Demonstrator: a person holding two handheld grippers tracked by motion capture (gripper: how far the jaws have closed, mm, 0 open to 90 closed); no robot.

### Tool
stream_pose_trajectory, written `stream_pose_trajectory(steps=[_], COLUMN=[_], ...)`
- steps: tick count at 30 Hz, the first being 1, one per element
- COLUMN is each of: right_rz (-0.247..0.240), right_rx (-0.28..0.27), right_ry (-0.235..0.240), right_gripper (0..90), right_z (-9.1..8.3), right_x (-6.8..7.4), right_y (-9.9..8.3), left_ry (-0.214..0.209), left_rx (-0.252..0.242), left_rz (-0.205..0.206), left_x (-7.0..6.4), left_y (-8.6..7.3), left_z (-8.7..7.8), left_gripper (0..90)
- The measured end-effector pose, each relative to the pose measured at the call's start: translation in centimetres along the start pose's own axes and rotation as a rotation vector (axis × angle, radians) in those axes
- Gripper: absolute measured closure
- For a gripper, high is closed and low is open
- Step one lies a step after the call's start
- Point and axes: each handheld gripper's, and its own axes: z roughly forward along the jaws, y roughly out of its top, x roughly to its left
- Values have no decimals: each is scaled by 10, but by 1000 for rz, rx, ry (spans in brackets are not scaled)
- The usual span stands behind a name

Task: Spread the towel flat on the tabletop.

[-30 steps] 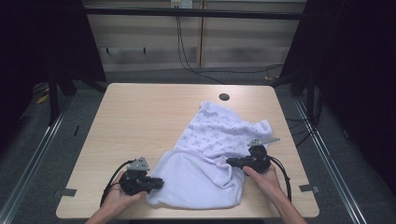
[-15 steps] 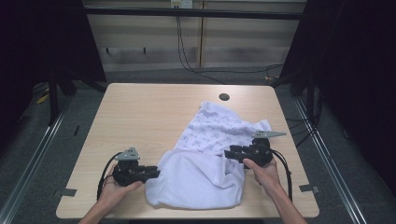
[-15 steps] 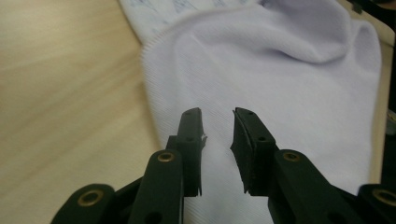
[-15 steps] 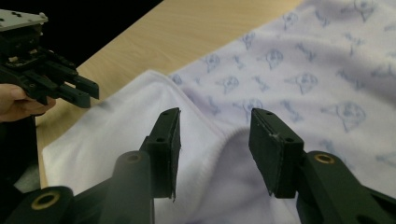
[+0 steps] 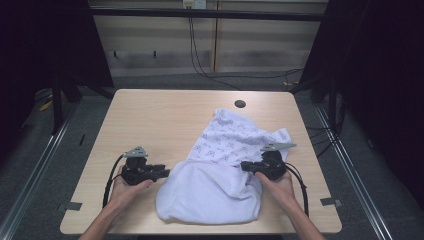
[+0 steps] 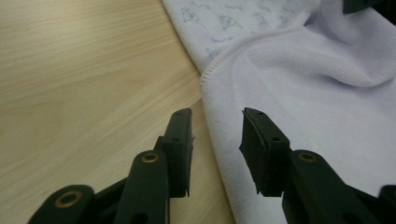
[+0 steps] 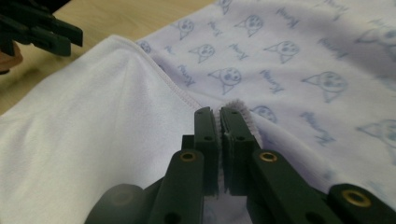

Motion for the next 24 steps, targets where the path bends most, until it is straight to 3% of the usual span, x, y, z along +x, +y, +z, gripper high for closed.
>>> stream_pose_trajectory(steps=[2,4,6,7,8,9,10,12,13,14,15,18,22,23,24], right_rz=[12,-7,-5,0,14,14,19,13,18,19,19,22,15,15,16], right_rx=[-41,-69,-71,-74,-64,-64,-59,-48,-47,-53,-53,-53,-55,-54,-55], right_ry=[16,13,9,6,-4,-4,-9,-22,-22,-23,-23,-19,-15,-14,-12], right_gripper=[867,867,867,867,867,867,867,866,865,865,865,863,861,860,860], right_z=[-19,-42,-46,-52,-57,-57,-57,-55,-55,-53,-53,-50,-51,-52,-52], right_x=[-6,-13,-15,-20,-25,-25,-27,-29,-30,-31,-31,-32,-30,-29,-29], right_y=[-5,-15,-18,-24,-32,-32,-35,-36,-35,-35,-35,-33,-34,-34,-35], left_ry=[5,5,13,5,15,14,32,37,25,6,6,-38,-145,-164,-148], left_rx=[12,38,66,80,84,90,76,41,-34,-55,-55,-77,26,70,117], left_rz=[13,27,38,50,61,70,91,96,94,111,111,174,272,284,294], left_x=[-3,-6,-9,-10,-12,-14,-17,-21,-30,-36,-36,-60,-93,-99,-103], left_y=[0,0,0,0,0,1,3,7,13,16,16,19,12,7,2], left_z=[4,12,19,22,23,24,23,18,8,5,5,8,30,39,45], left_gripper=[618,602,606,647,808,808,862,872,873,872,872,864,806,798,772])
